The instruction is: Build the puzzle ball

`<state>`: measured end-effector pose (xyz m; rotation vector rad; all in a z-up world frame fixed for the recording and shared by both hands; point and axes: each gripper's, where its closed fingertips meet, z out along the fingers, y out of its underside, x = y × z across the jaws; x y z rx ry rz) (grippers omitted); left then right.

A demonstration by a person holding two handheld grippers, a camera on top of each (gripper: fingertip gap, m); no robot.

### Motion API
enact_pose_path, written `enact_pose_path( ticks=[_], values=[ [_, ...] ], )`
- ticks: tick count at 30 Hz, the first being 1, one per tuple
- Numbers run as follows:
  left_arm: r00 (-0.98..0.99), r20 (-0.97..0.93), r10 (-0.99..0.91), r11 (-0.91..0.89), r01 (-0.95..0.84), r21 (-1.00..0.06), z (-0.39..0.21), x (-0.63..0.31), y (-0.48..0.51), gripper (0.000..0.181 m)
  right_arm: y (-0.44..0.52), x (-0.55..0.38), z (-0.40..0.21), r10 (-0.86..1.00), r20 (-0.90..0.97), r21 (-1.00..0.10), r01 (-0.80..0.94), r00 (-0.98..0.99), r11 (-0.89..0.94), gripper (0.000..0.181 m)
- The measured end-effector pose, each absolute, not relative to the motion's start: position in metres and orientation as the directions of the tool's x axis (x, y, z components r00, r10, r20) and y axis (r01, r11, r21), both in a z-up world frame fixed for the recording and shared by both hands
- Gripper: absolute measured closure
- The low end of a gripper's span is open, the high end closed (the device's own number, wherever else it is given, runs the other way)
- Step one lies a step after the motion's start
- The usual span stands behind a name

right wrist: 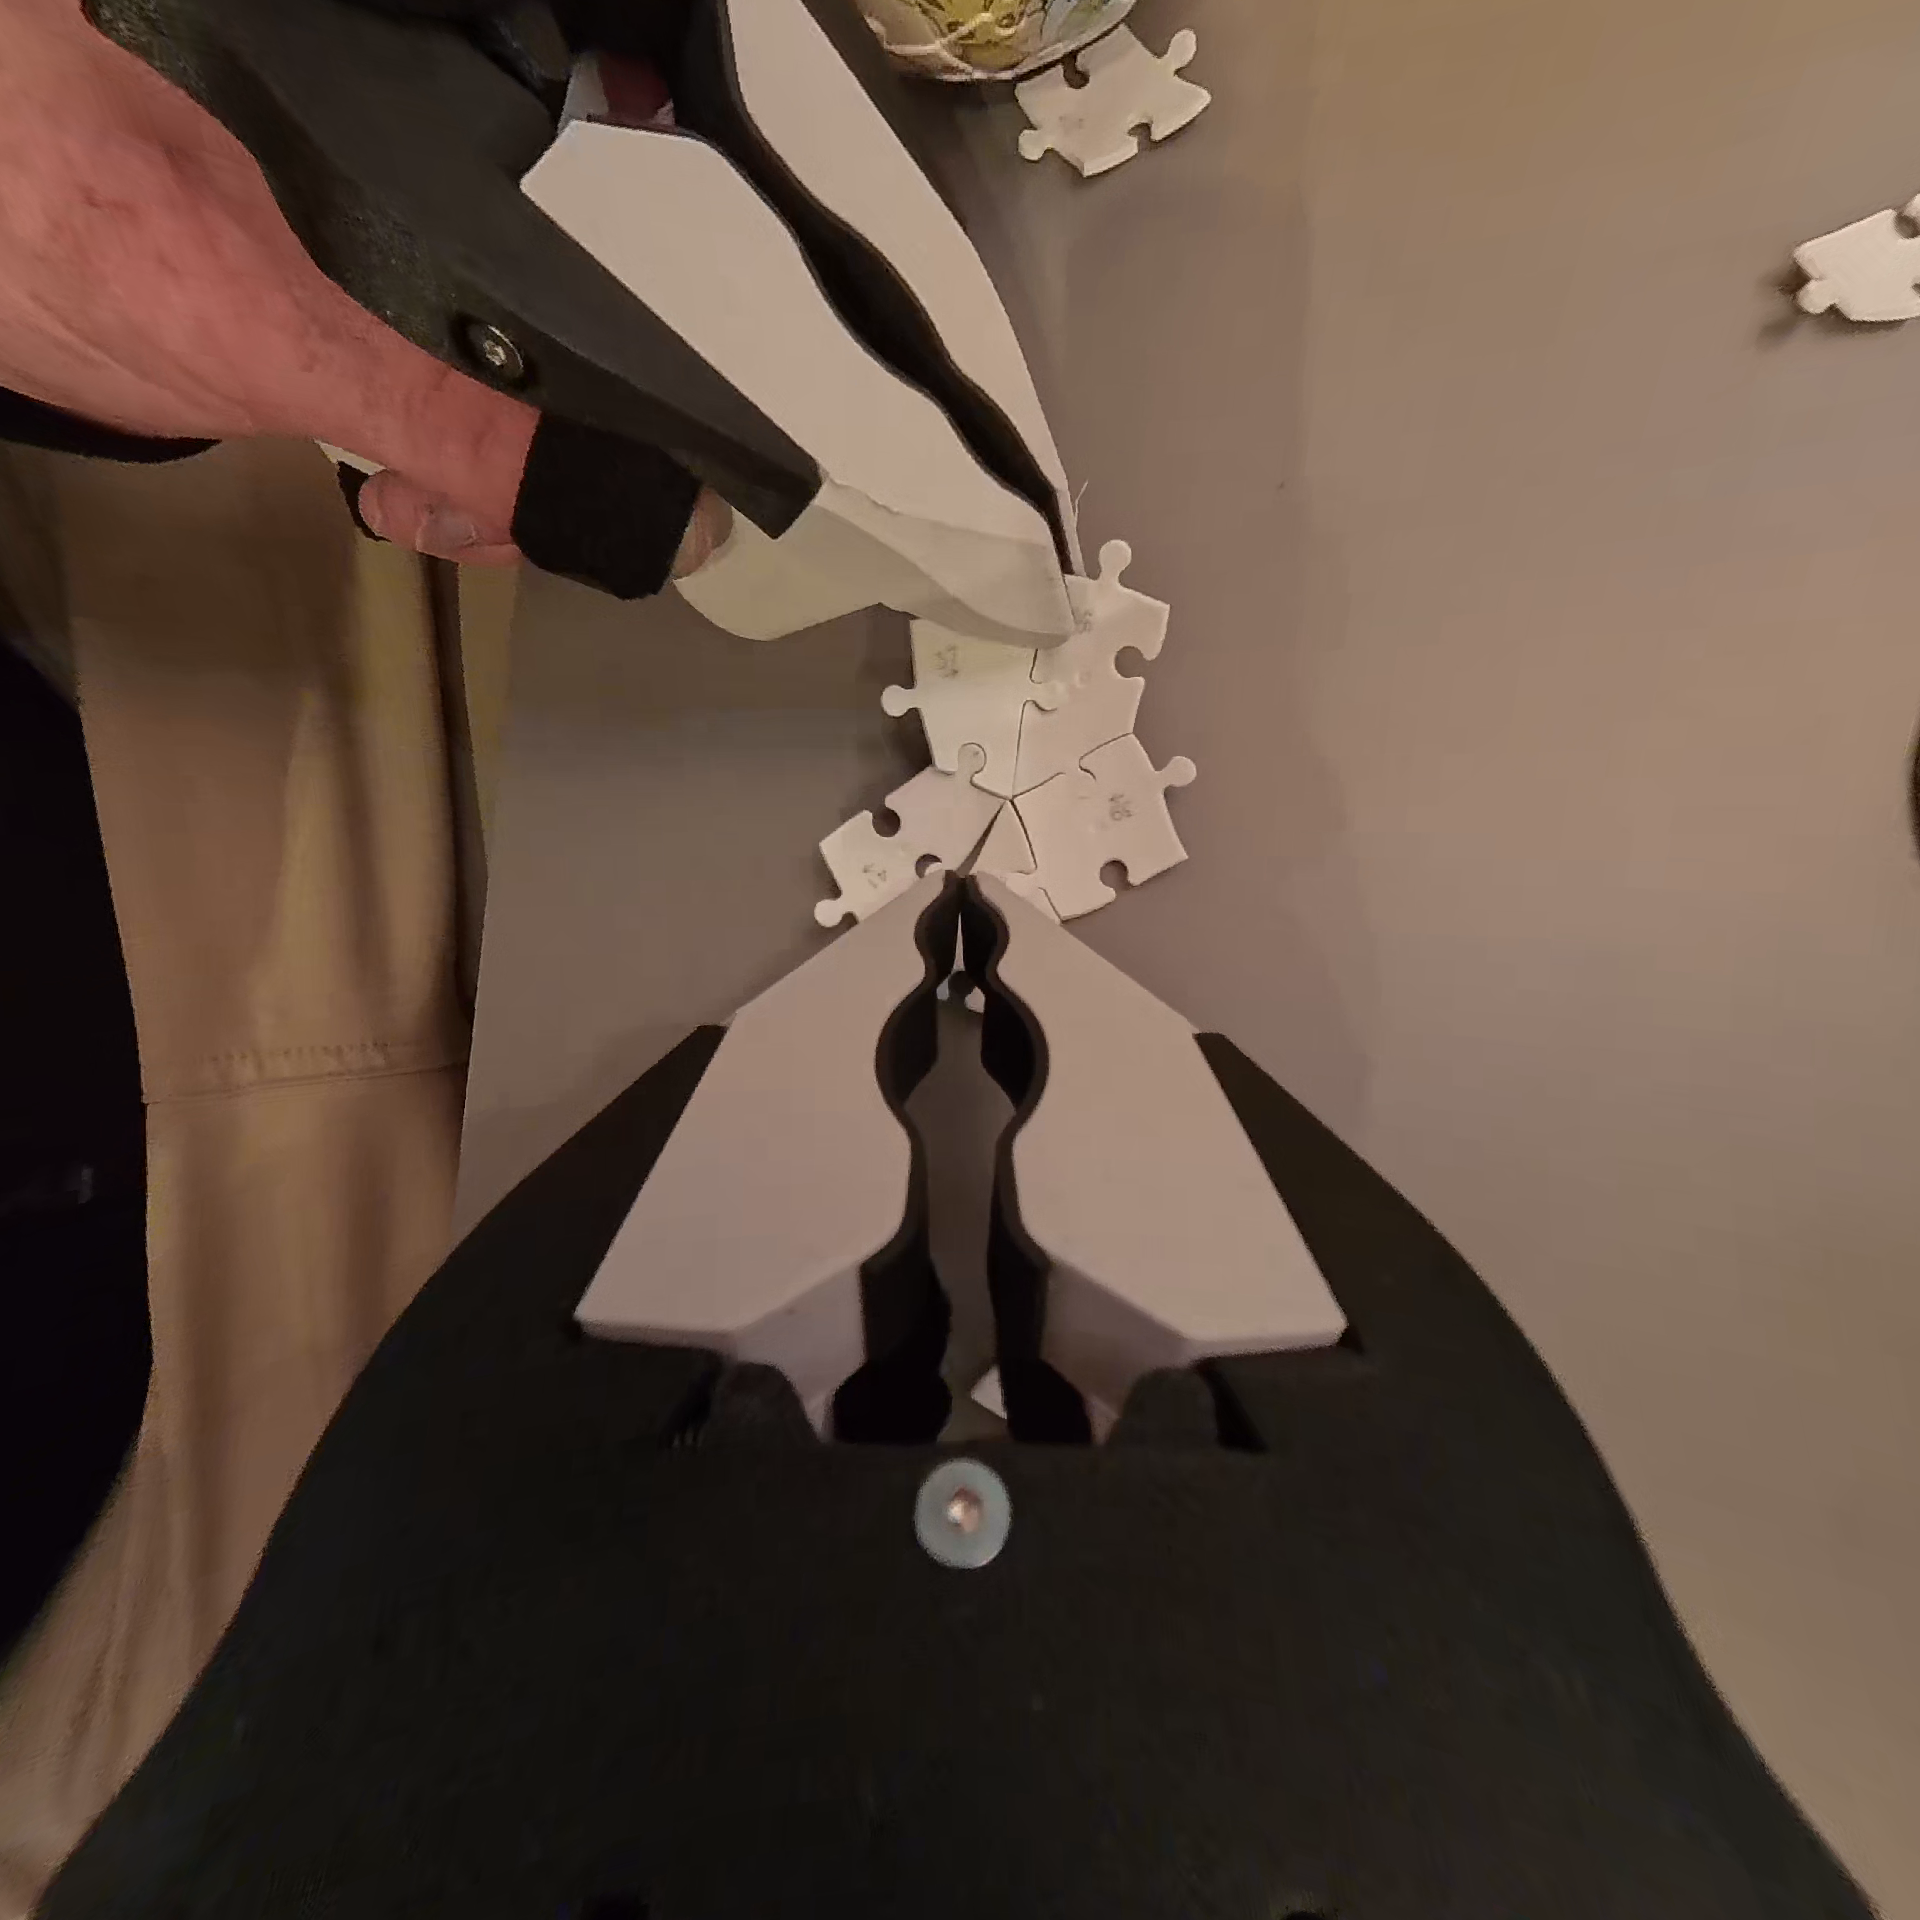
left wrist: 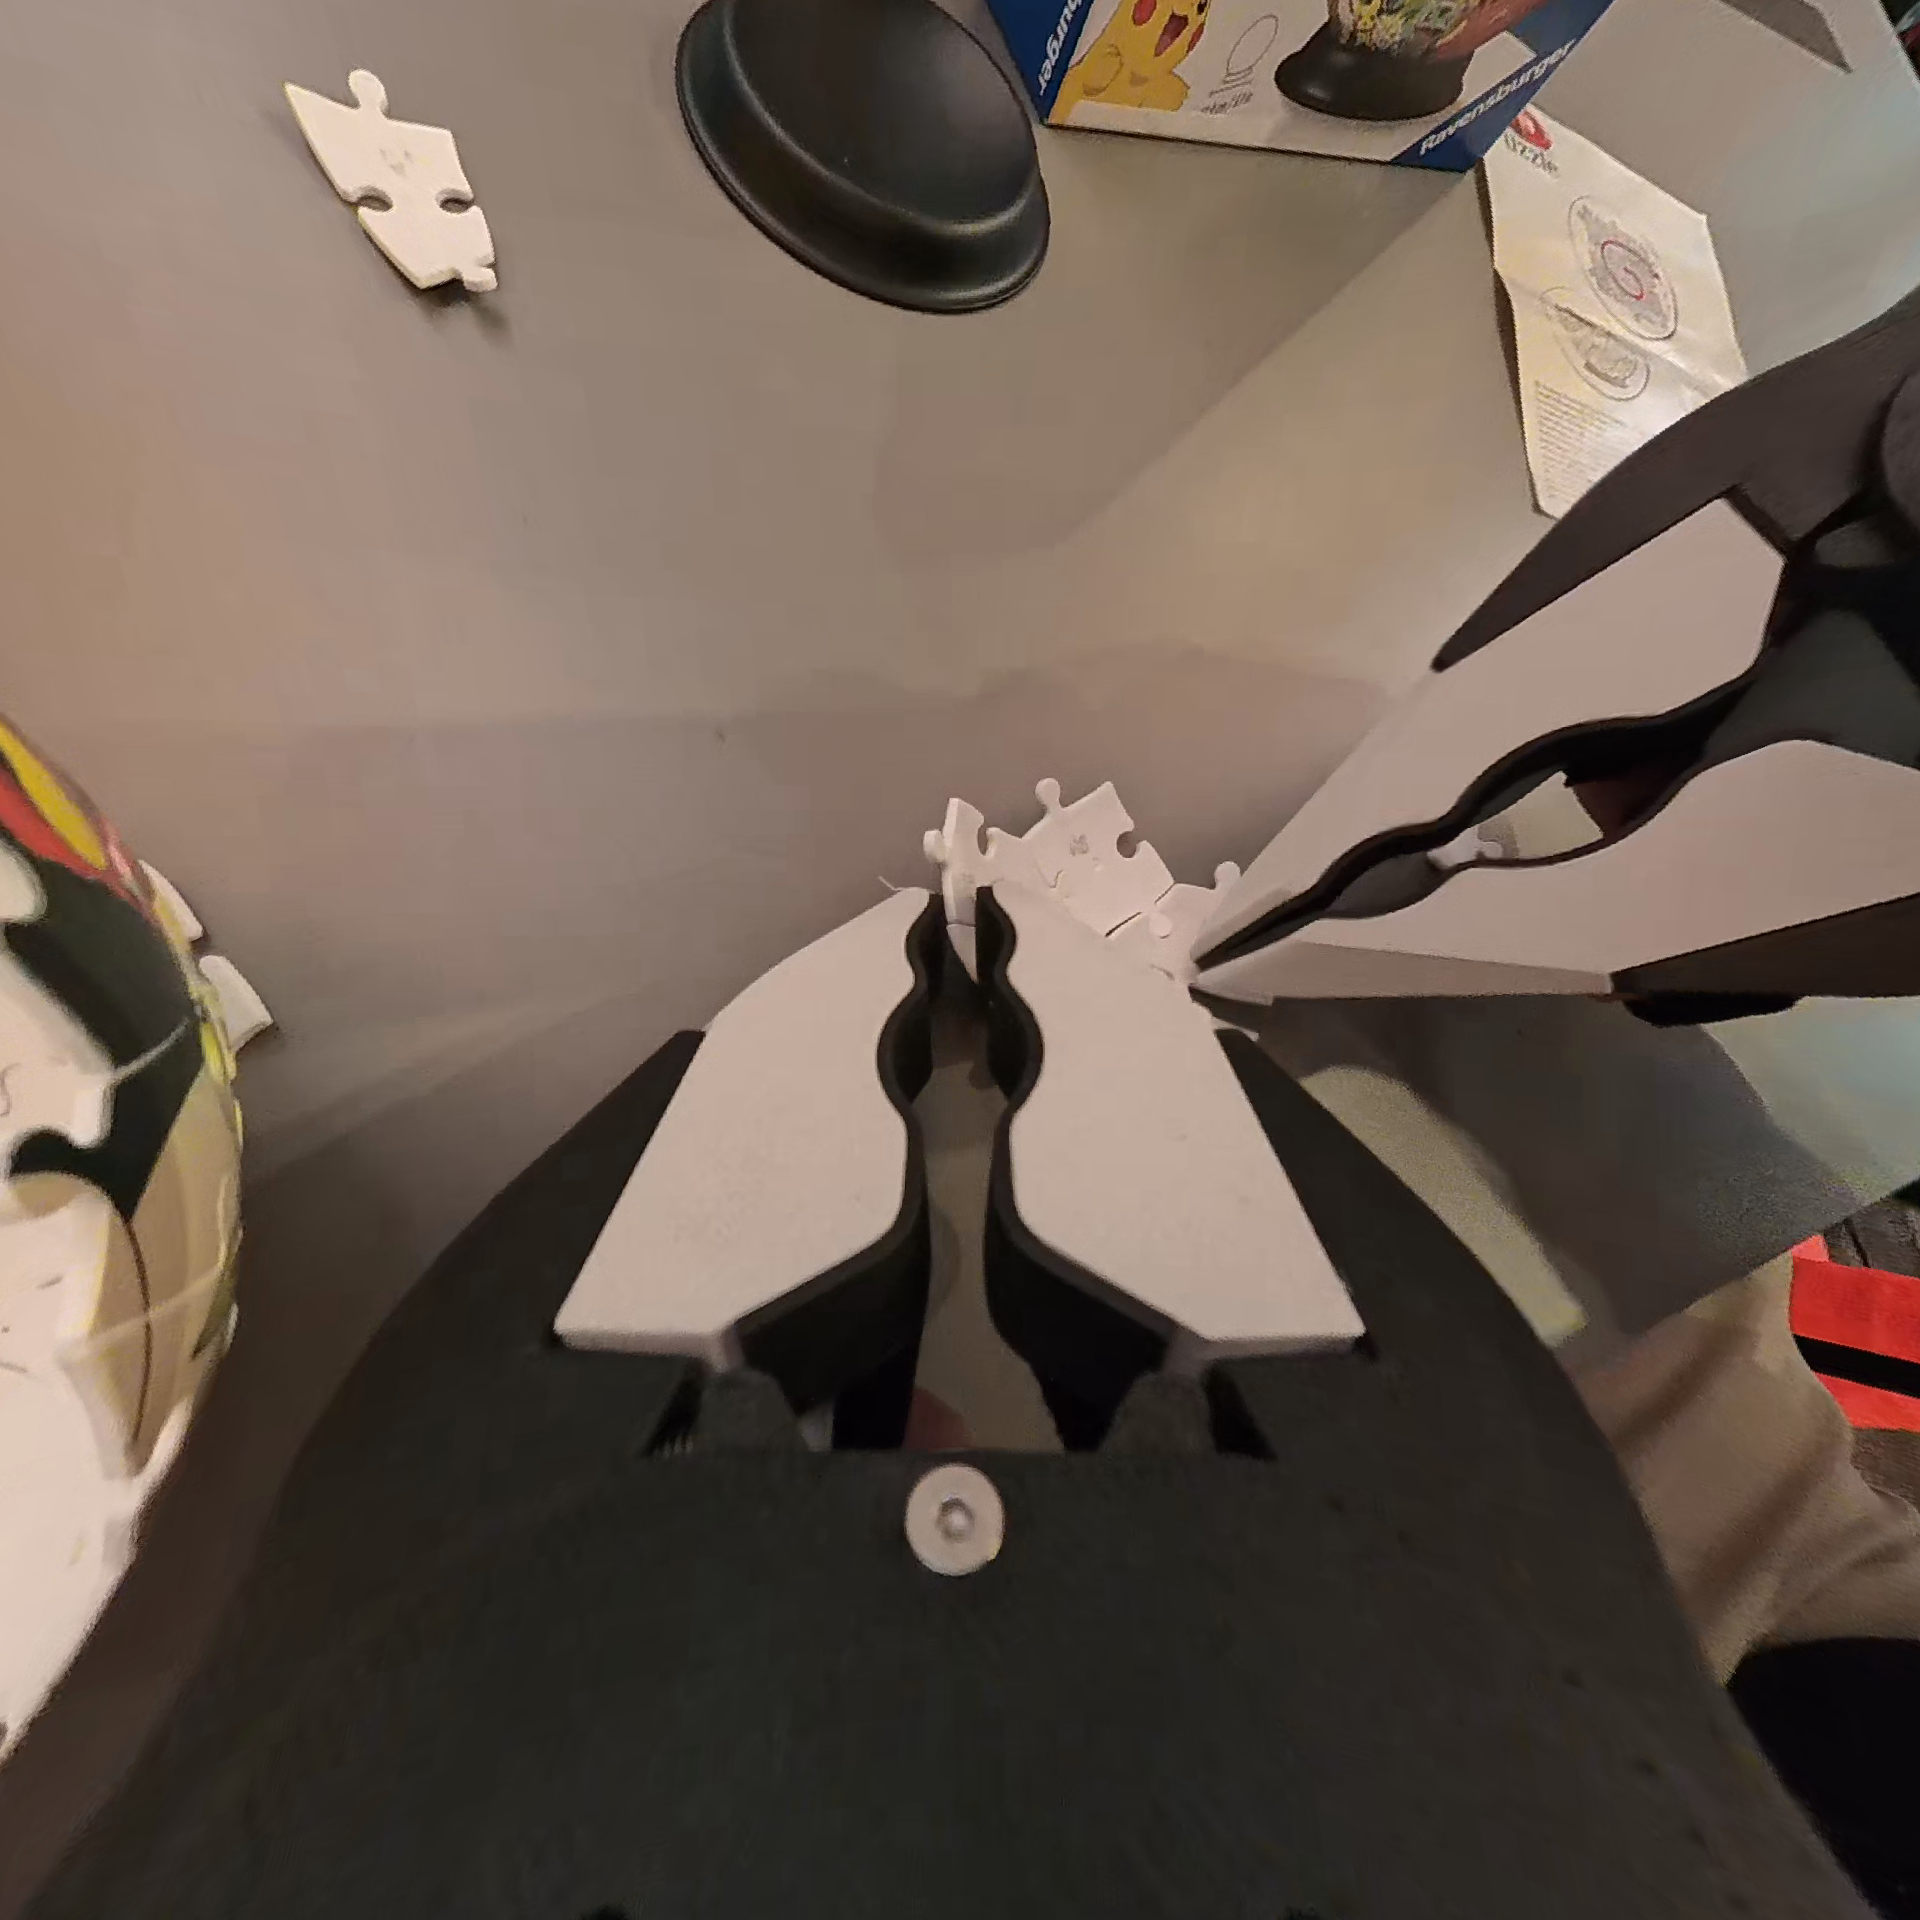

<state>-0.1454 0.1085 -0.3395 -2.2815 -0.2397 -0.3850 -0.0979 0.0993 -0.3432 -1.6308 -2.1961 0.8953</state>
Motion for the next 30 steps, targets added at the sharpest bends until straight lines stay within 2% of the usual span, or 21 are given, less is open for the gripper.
enact_pose_path(
  ticks=[8,9,13,17,26,30],
  values=[
    [0.943,0.329,0.053,-0.655,0.281,-0.701,-0.338,-0.146,0.108,0.176,0.099,-0.093,-0.328,0.932,-0.13,-0.633,0.752,-0.338,0.184,0.181],
    [0.944,0.326,0.052,-0.655,0.279,-0.702,-0.338,-0.146,0.109,0.176,0.096,-0.093,-0.328,0.931,-0.099,-0.627,0.748,-0.351,0.216,0.174],
    [0.942,0.331,0.051,-0.655,0.282,-0.701,-0.338,-0.146,0.108,0.176,0.088,-0.088,-0.338,0.911,0.02,-0.591,0.73,-0.412,0.343,0.166],
    [0.942,0.333,0.051,-0.653,0.283,-0.702,-0.338,-0.146,0.109,0.176,0.086,-0.09,-0.348,0.904,0.05,-0.571,0.731,-0.424,0.375,0.159],
    [0.942,0.332,0.045,-0.656,0.279,-0.701,-0.338,-0.145,0.108,0.176,0.089,-0.09,-0.349,0.907,0.058,-0.571,0.731,-0.418,0.374,0.162],
    [0.941,0.335,0.046,-0.658,0.281,-0.699,-0.338,-0.146,0.108,0.176,0.091,-0.09,-0.347,0.911,0.061,-0.57,0.735,-0.409,0.368,0.159]
  ],
)
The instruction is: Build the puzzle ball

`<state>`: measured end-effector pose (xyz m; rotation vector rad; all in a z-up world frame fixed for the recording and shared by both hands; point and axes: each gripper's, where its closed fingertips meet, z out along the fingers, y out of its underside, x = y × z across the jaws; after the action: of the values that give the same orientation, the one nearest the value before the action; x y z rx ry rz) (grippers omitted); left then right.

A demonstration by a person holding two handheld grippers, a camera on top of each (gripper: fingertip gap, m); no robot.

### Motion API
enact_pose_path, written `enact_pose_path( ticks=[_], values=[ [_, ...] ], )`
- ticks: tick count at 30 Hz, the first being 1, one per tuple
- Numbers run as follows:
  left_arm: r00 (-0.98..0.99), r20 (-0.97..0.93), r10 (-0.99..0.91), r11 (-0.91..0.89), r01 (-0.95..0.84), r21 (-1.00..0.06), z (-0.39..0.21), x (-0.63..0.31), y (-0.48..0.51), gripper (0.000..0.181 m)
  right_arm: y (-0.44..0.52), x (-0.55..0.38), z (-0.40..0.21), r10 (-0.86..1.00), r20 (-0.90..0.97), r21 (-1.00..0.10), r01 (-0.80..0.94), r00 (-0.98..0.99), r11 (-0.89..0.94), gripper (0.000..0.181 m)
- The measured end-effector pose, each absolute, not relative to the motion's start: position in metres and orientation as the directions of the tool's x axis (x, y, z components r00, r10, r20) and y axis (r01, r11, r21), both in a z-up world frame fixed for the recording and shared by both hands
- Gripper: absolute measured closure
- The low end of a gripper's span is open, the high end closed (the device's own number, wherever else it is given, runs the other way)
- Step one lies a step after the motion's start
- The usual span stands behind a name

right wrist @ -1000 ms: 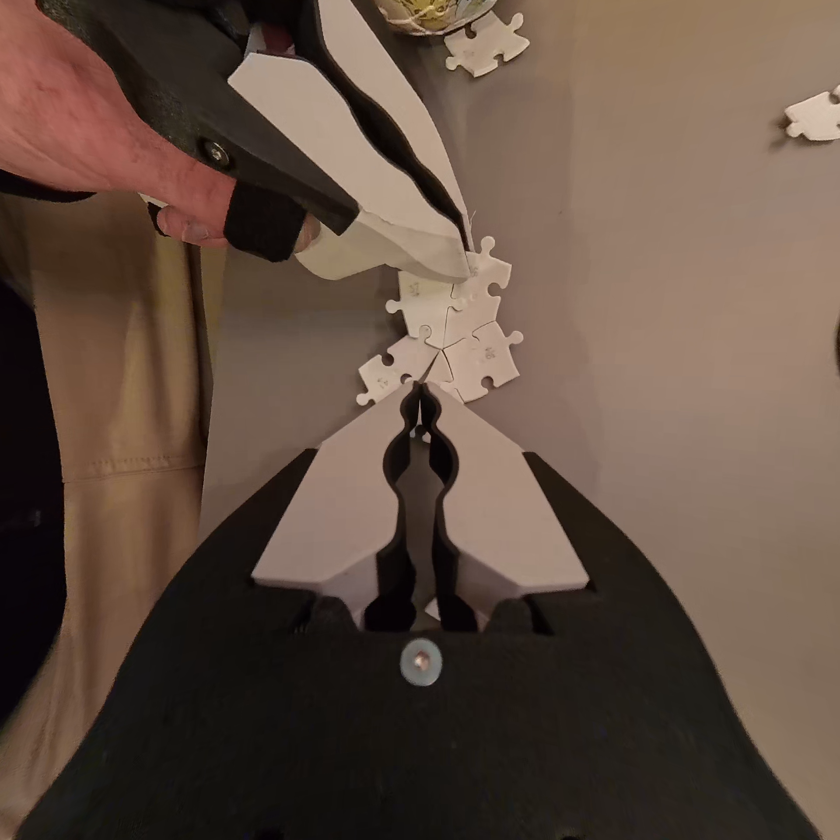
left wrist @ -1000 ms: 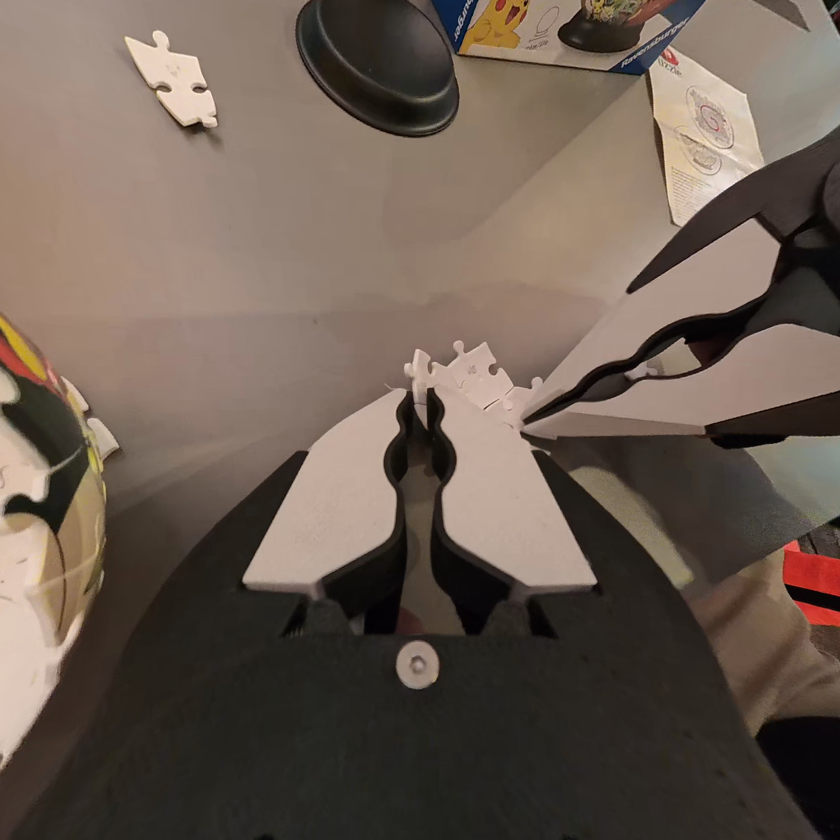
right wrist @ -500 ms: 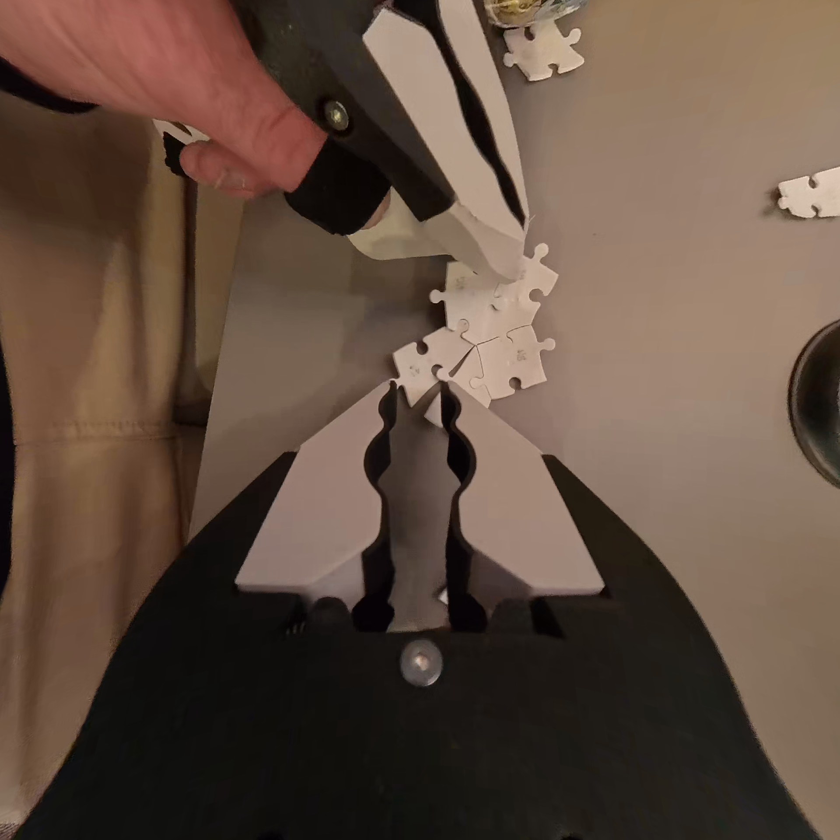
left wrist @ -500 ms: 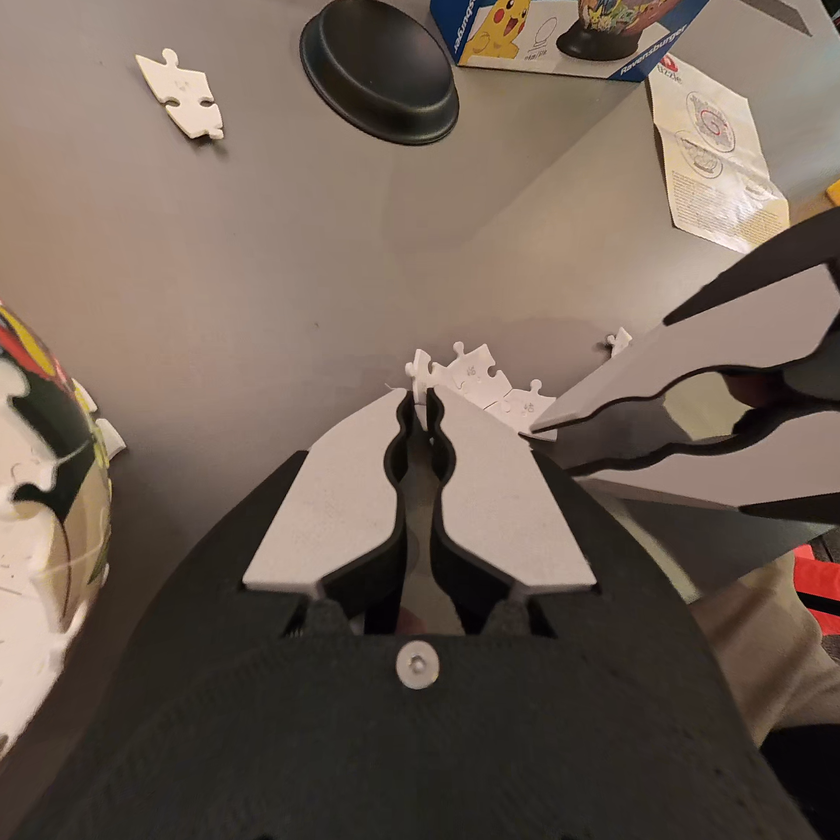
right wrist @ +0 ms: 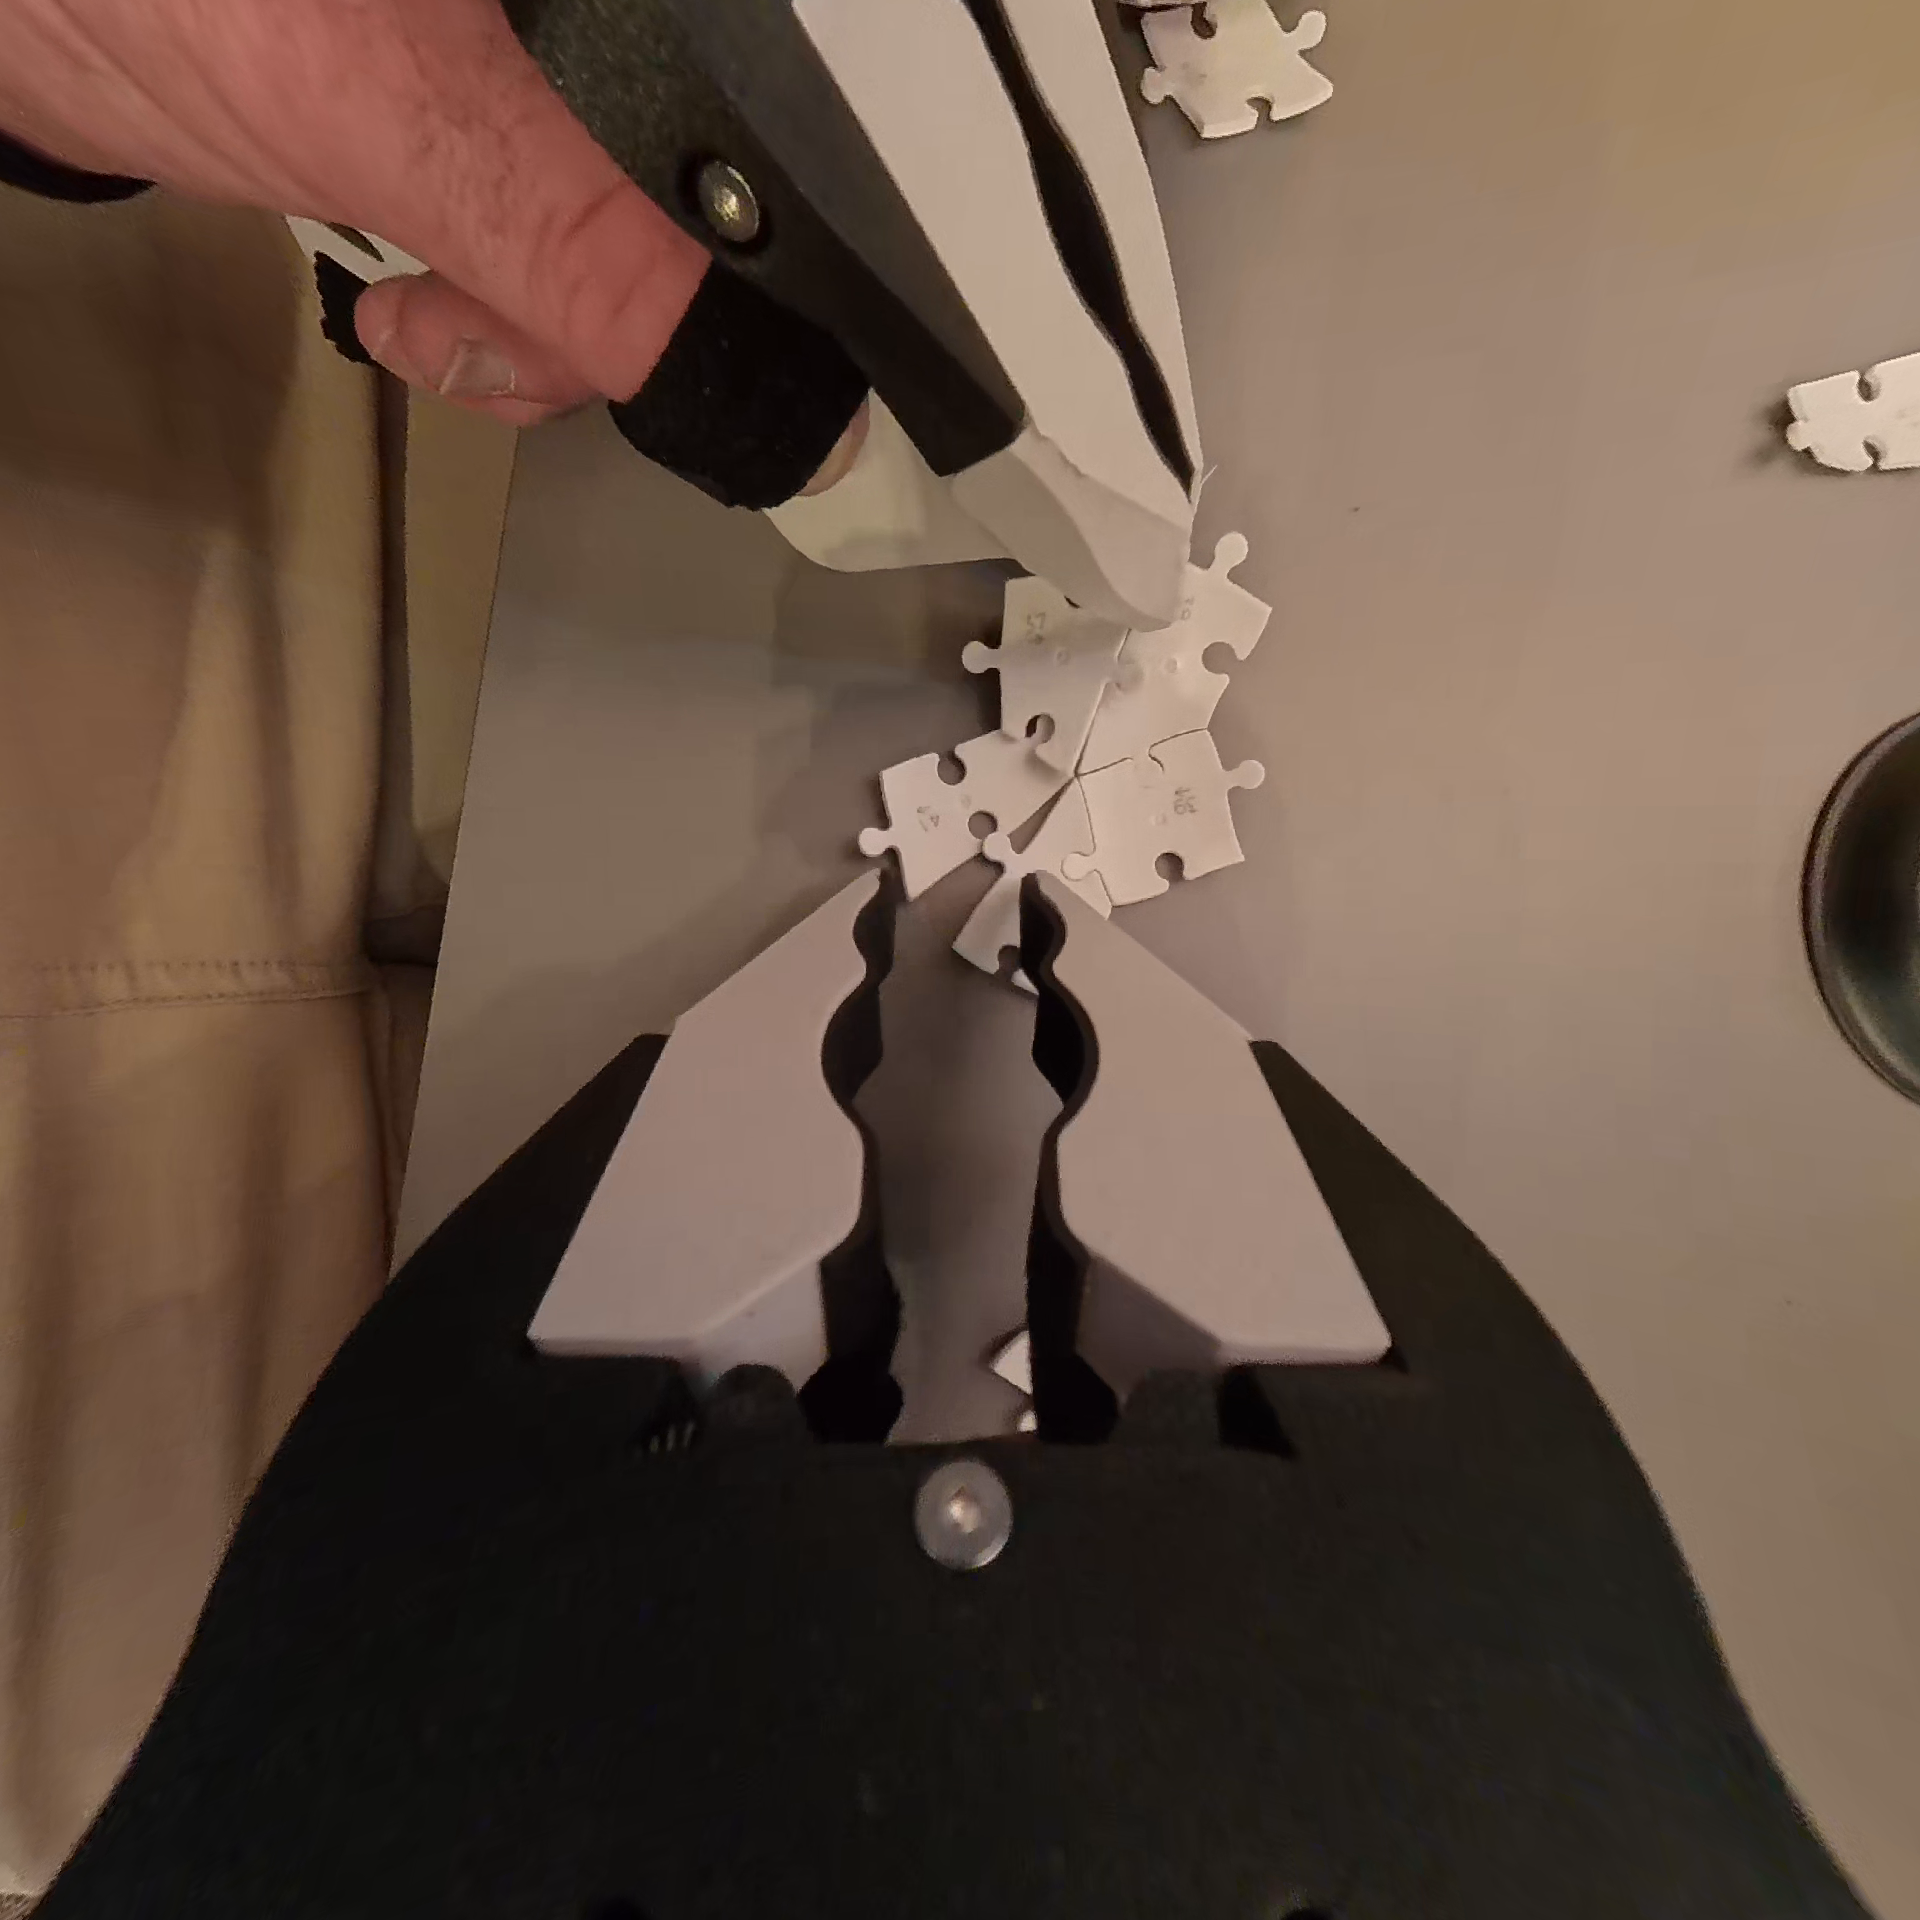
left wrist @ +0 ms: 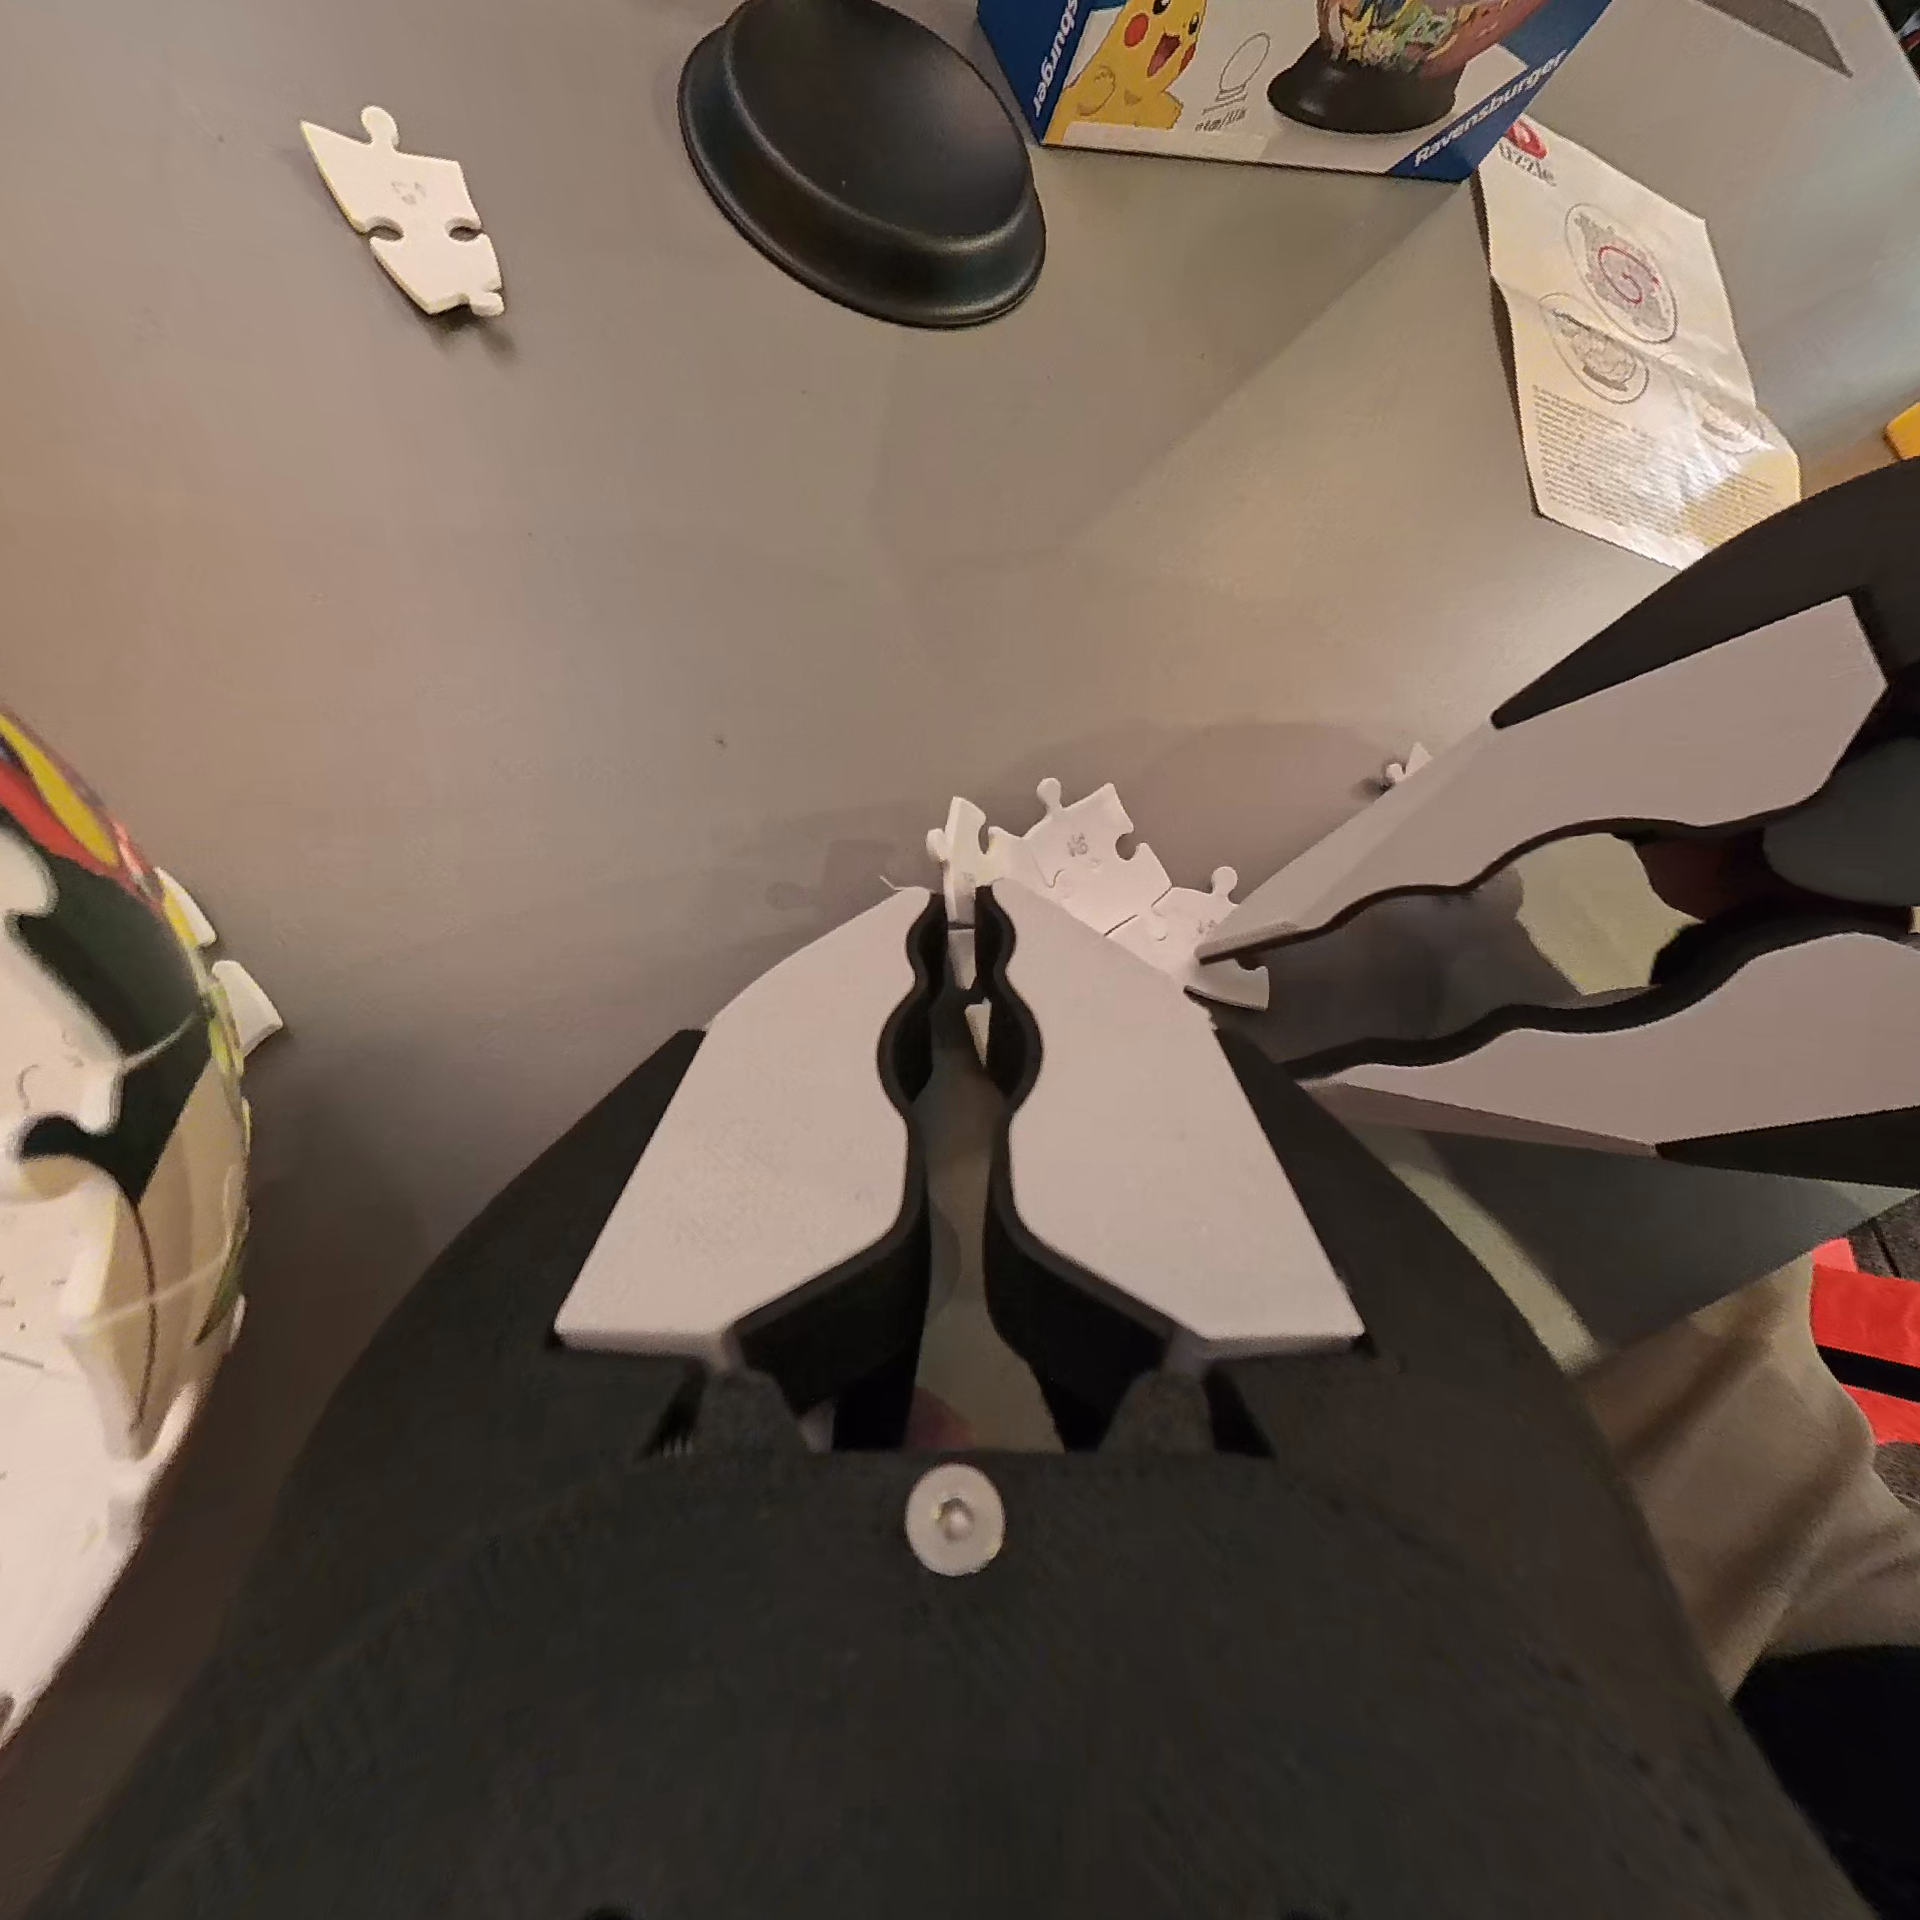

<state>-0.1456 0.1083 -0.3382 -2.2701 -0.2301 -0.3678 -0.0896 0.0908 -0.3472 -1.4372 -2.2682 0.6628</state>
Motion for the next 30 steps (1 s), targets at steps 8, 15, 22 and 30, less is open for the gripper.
enact_pose_path(
  ticks=[8,15,22,30],
  values=[
    [0.94,0.338,0.047,-0.66,0.283,-0.695,-0.339,-0.147,0.109,0.176,0.087,-0.092,-0.35,0.91,0.054,-0.567,0.738,-0.411,0.367,0.153],
    [0.937,0.349,0.03,-0.675,0.276,-0.684,-0.34,-0.145,0.108,0.176,0.092,-0.091,-0.35,0.918,0.051,-0.575,0.74,-0.392,0.348,0.164],
    [0.937,0.348,0.028,-0.685,0.271,-0.676,-0.341,-0.154,0.107,0.175,0.097,-0.089,-0.341,0.928,0.021,-0.602,0.736,-0.373,0.309,0.155],
    [0.958,0.282,-0.055,-0.687,0.169,-0.707,-0.336,-0.146,0.119,0.176,0.12,-0.095,-0.333,0.962,-0.019,-0.669,0.718,-0.272,0.19,0.156]
  ],
)
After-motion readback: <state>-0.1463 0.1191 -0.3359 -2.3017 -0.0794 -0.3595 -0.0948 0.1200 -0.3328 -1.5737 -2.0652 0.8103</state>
